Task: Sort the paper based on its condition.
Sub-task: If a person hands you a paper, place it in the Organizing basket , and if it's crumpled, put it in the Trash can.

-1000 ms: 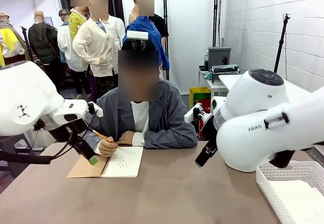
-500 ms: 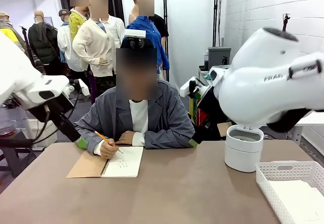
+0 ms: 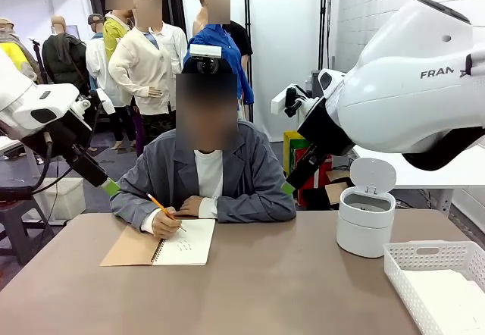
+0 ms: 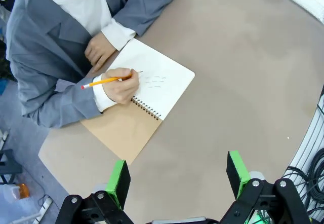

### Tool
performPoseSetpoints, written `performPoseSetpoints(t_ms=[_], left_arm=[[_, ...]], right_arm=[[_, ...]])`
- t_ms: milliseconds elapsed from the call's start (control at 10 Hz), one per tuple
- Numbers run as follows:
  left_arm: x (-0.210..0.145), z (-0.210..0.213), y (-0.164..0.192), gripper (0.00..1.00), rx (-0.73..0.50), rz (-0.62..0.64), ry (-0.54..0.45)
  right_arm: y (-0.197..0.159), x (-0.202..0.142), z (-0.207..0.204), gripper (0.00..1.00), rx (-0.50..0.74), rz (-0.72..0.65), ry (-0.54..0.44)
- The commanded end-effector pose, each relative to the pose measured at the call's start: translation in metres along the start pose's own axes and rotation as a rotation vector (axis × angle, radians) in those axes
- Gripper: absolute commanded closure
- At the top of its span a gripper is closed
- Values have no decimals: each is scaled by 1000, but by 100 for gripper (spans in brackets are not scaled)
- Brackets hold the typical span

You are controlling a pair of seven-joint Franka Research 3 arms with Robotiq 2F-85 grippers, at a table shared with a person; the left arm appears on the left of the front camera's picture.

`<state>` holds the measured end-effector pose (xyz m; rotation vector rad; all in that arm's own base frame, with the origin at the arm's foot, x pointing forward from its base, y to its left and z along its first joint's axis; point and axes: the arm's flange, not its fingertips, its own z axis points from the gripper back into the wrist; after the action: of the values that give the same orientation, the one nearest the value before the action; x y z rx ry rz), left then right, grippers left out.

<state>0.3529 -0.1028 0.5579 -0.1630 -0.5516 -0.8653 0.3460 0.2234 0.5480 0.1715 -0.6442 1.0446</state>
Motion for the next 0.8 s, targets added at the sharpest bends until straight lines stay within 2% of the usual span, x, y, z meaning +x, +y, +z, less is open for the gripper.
performPoseSetpoints(t_ms=[0,700], left_arm=[[-1,-3,0,0,-10,1,14],[-1,-3,0,0,-10,1,14]], right_arm=[[1,0,-1,0,4,1,5],[1,0,-1,0,4,1,5]])
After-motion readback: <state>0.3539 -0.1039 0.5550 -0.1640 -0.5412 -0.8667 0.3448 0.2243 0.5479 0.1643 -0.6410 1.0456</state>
